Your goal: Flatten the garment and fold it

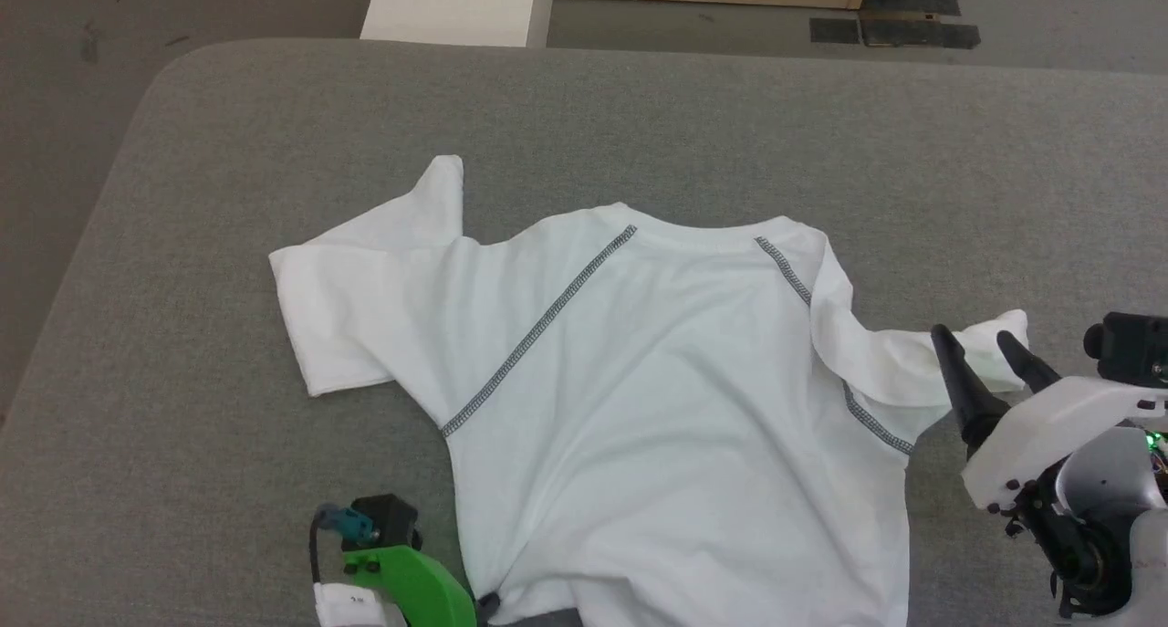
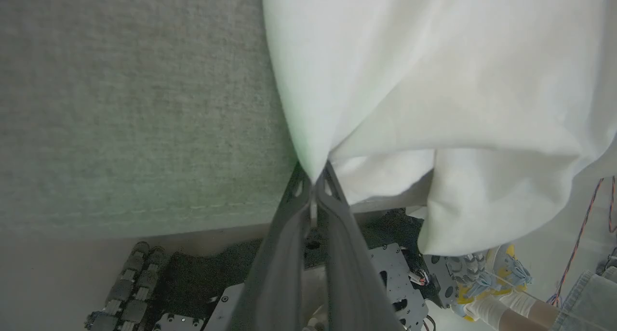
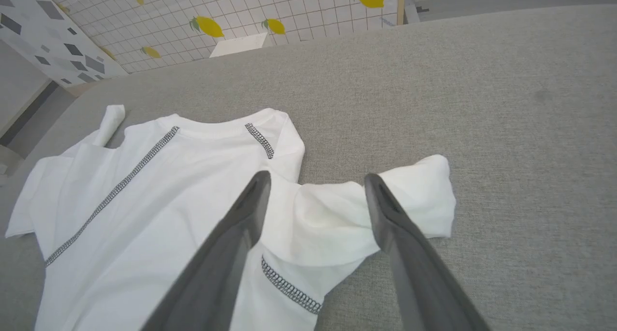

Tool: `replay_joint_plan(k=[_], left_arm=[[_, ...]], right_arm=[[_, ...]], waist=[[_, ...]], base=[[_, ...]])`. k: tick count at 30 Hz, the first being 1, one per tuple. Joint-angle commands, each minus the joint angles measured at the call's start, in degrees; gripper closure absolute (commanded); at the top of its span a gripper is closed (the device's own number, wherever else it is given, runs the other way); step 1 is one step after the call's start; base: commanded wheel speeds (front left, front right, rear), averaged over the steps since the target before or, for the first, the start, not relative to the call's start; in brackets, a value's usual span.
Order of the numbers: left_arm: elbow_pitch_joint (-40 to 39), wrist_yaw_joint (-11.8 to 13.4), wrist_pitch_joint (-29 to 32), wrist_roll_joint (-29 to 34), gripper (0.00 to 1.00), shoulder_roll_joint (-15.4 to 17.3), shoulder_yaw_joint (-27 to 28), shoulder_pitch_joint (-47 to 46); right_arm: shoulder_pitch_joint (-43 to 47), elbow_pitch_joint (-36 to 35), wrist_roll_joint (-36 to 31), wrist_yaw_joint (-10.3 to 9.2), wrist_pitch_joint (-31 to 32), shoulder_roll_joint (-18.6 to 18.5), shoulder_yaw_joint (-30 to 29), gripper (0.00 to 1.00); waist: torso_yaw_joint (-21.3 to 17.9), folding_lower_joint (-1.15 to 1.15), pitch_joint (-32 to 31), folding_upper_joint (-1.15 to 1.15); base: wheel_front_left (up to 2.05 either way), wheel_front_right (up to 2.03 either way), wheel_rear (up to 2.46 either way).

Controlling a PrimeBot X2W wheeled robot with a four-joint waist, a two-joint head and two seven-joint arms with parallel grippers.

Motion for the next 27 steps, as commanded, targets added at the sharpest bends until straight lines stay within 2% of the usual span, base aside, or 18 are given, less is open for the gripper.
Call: replay_joint_plan(k=[1,3,4,5,9,13,18,22,27], left_arm=[[-0.34,0.39,-1.16,-0.31,0.04,-0.24,0.64,0.61],[-1.67,0.74,-4.06,-0.14,0.00,-0.47,2.54,-0.20],[-4.42,1.01,-10.72,3.42,0.00,0.99,5.49,-3.37],[-4.98,0.99,-13.03,5.21,0.00,1.73,6.13,-4.76],[-4.73,-1.42,-17.63,11.27,0.00,4.34,5.19,-12.35],[0.58,-6.29,-16.73,14.70,0.00,4.68,1.26,-23.57],[12.88,-12.07,-13.73,16.36,0.00,2.53,-2.79,-38.03],[22.74,-14.26,-9.81,17.01,0.00,1.59,-5.22,-46.48],[32.24,-15.14,-3.08,18.26,0.00,1.96,-7.97,-52.86]], right_arm=[[-0.92,0.38,-0.29,-0.06,-0.05,0.05,0.33,0.00],[-1.10,0.71,-0.33,-0.06,-0.13,0.05,0.51,0.00],[-1.14,1.03,-0.32,-0.06,-0.34,0.05,0.65,0.00],[-1.16,1.07,-0.29,-0.06,-0.39,0.05,0.66,0.00],[-1.42,1.05,-0.20,-0.06,-0.58,0.05,0.34,0.00],[-2.05,0.87,-0.12,-0.06,-0.57,0.05,0.30,0.00],[-3.32,0.84,0.30,-0.06,-0.79,0.05,0.92,0.00],[-3.98,1.19,0.61,-0.06,-1.42,0.05,0.84,0.00],[-3.91,1.75,1.24,-0.06,-2.59,0.05,0.39,0.00]], waist=[[-0.21,0.00,0.08,0.00],[-0.43,0.00,0.12,0.00],[-0.79,0.00,0.24,0.00],[-0.88,0.00,0.33,0.00],[-1.15,0.00,1.16,0.00],[-1.83,0.00,3.14,0.00],[-4.28,0.00,6.88,0.00],[-6.72,0.00,9.66,0.00],[-9.55,0.00,12.29,0.00]], base=[[0.00,0.00,0.00],[0.00,0.00,0.00],[0.00,0.00,0.00],[0.00,0.00,0.00],[0.00,0.00,0.00],[0.00,0.00,0.00],[0.00,0.00,0.00],[0.00,0.00,0.00],[0.00,0.00,0.00]])
